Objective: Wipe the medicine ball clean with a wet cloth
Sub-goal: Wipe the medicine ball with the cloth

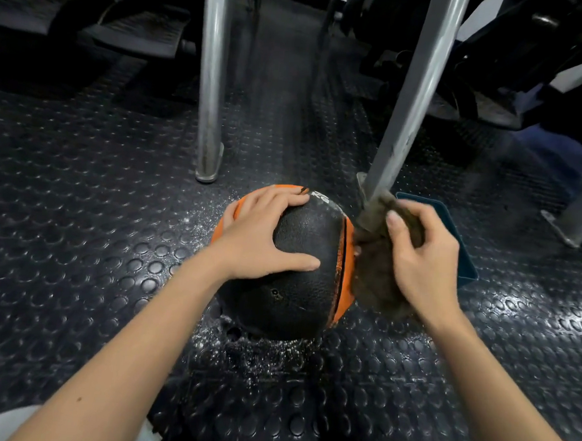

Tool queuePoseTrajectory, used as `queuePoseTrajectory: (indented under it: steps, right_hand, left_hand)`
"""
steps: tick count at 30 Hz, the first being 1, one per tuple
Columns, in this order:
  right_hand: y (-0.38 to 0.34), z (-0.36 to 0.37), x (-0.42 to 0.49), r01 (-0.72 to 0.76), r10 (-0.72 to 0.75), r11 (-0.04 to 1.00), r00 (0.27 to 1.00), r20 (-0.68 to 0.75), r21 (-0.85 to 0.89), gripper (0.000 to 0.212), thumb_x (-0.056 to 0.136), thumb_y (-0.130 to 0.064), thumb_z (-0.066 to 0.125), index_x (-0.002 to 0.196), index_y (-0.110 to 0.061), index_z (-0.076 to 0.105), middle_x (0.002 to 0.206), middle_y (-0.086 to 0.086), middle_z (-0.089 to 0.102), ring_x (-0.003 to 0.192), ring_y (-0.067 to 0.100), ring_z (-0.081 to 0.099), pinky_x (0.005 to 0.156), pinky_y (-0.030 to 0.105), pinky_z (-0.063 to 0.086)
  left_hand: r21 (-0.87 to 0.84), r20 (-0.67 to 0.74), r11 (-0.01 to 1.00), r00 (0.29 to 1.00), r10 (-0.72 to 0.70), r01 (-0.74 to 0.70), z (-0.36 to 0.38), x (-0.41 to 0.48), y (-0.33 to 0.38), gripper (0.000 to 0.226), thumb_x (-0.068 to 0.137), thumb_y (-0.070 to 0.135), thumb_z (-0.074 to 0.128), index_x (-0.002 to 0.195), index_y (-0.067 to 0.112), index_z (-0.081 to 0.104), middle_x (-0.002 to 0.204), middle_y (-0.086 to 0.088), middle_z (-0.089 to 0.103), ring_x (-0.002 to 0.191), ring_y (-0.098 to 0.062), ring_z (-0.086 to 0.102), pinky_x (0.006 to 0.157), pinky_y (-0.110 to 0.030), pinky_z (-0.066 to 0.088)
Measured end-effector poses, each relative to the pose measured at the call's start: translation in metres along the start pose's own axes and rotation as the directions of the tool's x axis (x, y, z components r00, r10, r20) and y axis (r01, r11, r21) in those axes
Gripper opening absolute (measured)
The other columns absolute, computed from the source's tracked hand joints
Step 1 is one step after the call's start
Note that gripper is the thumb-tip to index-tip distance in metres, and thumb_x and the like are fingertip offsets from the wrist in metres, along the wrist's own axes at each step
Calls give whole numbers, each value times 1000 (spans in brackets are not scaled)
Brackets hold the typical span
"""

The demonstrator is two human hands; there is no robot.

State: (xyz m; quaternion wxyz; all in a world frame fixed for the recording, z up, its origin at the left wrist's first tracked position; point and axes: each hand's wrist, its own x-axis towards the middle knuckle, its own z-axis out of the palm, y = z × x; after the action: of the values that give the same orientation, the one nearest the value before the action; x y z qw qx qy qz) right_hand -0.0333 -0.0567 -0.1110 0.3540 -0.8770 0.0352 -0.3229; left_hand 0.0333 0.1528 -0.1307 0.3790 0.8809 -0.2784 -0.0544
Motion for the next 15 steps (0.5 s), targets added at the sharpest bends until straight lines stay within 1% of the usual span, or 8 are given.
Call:
queuePoseTrajectory:
  steps: [2, 3, 5, 7, 9, 11, 13, 15]
  right_hand:
    - [-11, 11, -11, 145, -148, 989, 986, 74, 35, 16, 90, -14, 57, 104, -13, 64, 96, -11, 63, 91, -1, 57, 86, 14, 43]
    - [-6, 17, -19, 155, -154, 988, 980, 123, 2, 18, 90, -12, 57, 106, -9, 65, 98, -7, 63, 93, 2, 57, 88, 18, 45]
    - [16, 19, -25, 16, 13, 990, 979, 203, -141, 19, 92, -12, 55, 109, -10, 65, 104, -3, 64, 97, 9, 57, 91, 33, 47]
    - [30, 8, -19, -117, 183, 936, 967, 176, -331, 19, 93, -17, 55, 110, -16, 65, 105, -1, 64, 100, 17, 58, 89, 38, 47]
    - [29, -6, -7, -157, 176, 960, 982, 64, -230, 12, 92, -19, 57, 102, -22, 63, 96, -10, 63, 98, 14, 59, 85, 30, 44]
    - [6, -9, 0, -56, 56, 998, 998, -11, -24, 12, 92, -17, 57, 97, -28, 59, 90, -22, 59, 90, -4, 57, 81, 15, 40]
    - [-12, -1, -8, 106, -111, 991, 992, 62, 81, 13, 91, -17, 56, 100, -24, 60, 94, -21, 60, 89, -10, 55, 82, 9, 40]
    - [-1, 13, -24, 167, -175, 984, 966, 191, 56, 16, 91, -19, 55, 105, -19, 62, 99, -16, 61, 95, -6, 56, 87, 16, 44]
  left_hand:
    - [12, -71, 1000, 997, 3, -2, 4, 0, 0, 95, 47, 83, 43, 134, 46, 35, 129, 40, 20, 125, 12, 12, 112, -37, 4]
    - [11, -108, 1000, 994, -4, 5, 5, 0, -1, 92, 49, 83, 41, 133, 46, 37, 130, 40, 23, 128, 8, 15, 113, -37, 7]
    - [8, -158, 1000, 987, -17, 18, 9, 0, 0, 85, 54, 83, 38, 131, 45, 41, 132, 38, 28, 134, 1, 20, 114, -39, 11]
    - [12, -174, 1000, 985, -22, 25, 9, 0, -1, 83, 56, 83, 37, 130, 45, 41, 133, 37, 30, 134, 0, 21, 113, -38, 11]
    - [8, -154, 1000, 988, -14, 15, 6, 1, -2, 85, 55, 83, 37, 130, 45, 40, 129, 39, 27, 128, 5, 20, 112, -35, 9]
    - [-14, -125, 1000, 992, -8, 6, 2, 3, -3, 84, 53, 82, 42, 128, 46, 39, 125, 41, 26, 120, 9, 17, 108, -31, 8]
    - [-42, -104, 999, 995, -7, 2, 0, 3, -4, 77, 52, 80, 49, 122, 49, 40, 120, 44, 27, 119, 8, 19, 104, -28, 9]
    - [-74, -101, 997, 995, 1, -8, -1, 1, -6, 71, 50, 79, 48, 115, 52, 39, 118, 47, 28, 118, 8, 22, 104, -28, 10]
